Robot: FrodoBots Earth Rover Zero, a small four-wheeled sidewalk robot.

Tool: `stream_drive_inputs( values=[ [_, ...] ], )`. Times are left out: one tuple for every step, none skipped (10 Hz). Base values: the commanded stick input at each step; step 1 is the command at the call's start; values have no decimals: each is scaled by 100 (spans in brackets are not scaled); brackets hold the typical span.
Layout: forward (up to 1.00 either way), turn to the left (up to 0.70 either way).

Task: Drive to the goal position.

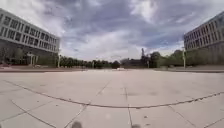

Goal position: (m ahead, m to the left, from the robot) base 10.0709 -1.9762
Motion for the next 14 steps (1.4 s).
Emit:
stream_drive_inputs(
  values=[
    [70, 1],
    [70, 0],
    [70, 0],
    [70, 1],
    [70, 1],
    [70, 1],
    [70, 2],
    [70, 1],
    [70, 1],
    [70, 1],
    [70, 0],
    [70, 0],
    [70, 0],
    [70, 0]
  ],
)
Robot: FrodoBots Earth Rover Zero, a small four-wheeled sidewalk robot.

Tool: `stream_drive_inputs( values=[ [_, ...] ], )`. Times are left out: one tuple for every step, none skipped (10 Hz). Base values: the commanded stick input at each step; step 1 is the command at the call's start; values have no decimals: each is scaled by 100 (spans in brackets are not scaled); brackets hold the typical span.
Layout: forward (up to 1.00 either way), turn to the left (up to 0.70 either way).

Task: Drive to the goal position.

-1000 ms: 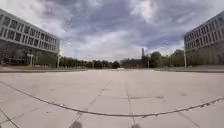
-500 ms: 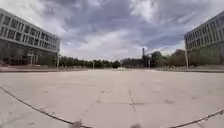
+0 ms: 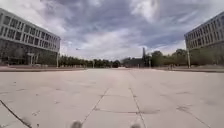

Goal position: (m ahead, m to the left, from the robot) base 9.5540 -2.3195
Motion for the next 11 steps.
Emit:
stream_drive_inputs(
  values=[
    [70, 0],
    [70, 0],
    [70, 0],
    [70, 2],
    [70, 0],
    [70, 1],
    [70, 1],
    [70, 0],
    [70, 2],
    [70, 0],
    [70, 0]
  ],
)
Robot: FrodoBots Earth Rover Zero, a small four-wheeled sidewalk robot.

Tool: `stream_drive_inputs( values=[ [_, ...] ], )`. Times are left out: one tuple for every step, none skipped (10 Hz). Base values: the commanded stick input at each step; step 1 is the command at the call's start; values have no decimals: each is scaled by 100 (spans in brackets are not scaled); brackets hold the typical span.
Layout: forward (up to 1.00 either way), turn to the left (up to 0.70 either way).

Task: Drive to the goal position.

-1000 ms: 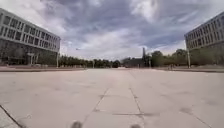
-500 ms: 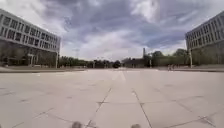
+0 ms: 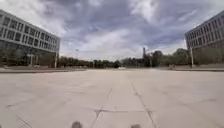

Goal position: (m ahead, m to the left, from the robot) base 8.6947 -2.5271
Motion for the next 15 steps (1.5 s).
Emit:
stream_drive_inputs(
  values=[
    [70, 1],
    [70, 0],
    [70, 0],
    [70, 1],
    [70, 2],
    [70, 1],
    [70, 0],
    [70, 2],
    [70, 1],
    [70, 0],
    [70, 0],
    [70, 0],
    [70, 0],
    [70, 1],
    [70, 2]
  ],
)
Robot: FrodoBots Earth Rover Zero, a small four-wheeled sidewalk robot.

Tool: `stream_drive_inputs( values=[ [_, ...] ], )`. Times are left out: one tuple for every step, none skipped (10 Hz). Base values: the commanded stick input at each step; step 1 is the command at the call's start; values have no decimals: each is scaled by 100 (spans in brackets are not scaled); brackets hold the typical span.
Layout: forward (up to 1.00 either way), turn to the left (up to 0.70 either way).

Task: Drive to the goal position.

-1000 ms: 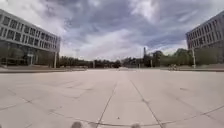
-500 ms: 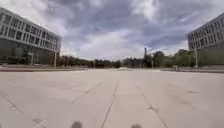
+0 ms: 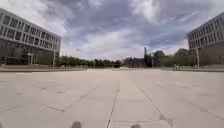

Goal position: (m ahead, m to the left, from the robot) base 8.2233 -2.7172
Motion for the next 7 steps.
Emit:
stream_drive_inputs(
  values=[
    [70, 2],
    [70, 1],
    [70, 0],
    [70, 0],
    [70, 0],
    [70, 0],
    [70, 0]
  ],
)
